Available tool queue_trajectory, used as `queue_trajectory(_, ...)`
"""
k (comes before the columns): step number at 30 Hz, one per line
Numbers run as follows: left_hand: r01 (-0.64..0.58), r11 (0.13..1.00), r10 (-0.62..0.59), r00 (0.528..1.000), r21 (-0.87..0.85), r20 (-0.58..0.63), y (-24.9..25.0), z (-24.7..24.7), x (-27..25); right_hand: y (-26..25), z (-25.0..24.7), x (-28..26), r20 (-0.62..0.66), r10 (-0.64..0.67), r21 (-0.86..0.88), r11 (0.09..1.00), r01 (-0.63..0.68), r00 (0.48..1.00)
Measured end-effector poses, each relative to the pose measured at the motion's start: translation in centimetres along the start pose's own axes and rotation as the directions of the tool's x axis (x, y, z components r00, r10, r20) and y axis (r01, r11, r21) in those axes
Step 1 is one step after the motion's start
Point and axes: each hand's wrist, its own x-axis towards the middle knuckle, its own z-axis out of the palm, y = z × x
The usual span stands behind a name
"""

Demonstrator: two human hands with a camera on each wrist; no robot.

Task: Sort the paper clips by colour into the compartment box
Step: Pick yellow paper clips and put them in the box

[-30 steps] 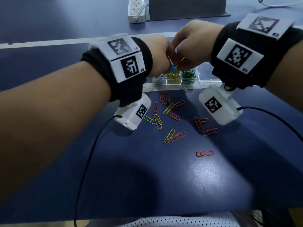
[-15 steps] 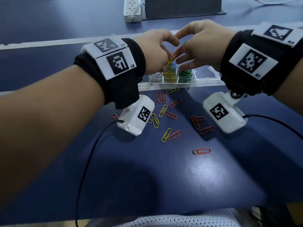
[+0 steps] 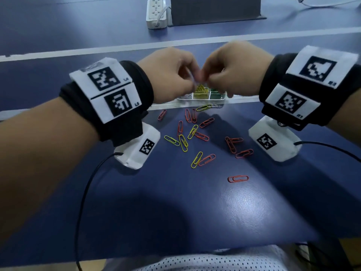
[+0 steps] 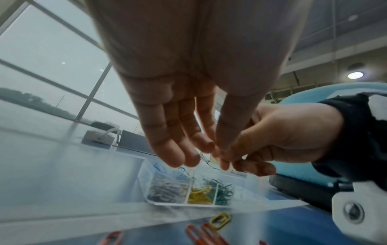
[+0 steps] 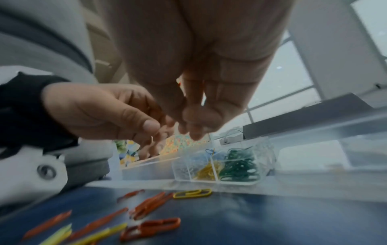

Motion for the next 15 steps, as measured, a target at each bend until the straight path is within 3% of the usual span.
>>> queue_trajectory(3,-0.014,0.972,-0.004,0.997,0.236,0.076,-0.7,-0.4,-1.1,-0.8,1.0,-0.9,0.087,-0.101,-0.284,0.951,0.122,0.991)
queue_trajectory(6,-0.028,0.930,-0.038,0.984,0.366,0.171,-1.1,-0.4,-2.1,-1.0,2.1,-0.9,0.169,-0.114,-0.390,0.905,0.173,0.979)
queue_trajectory(15,-0.138,0.833,-0.043,0.950,0.536,0.310,-0.4,-0.1,-4.0,-0.6,2.6,-0.5,0.227,-0.053,-0.471,0.868,0.157,0.972)
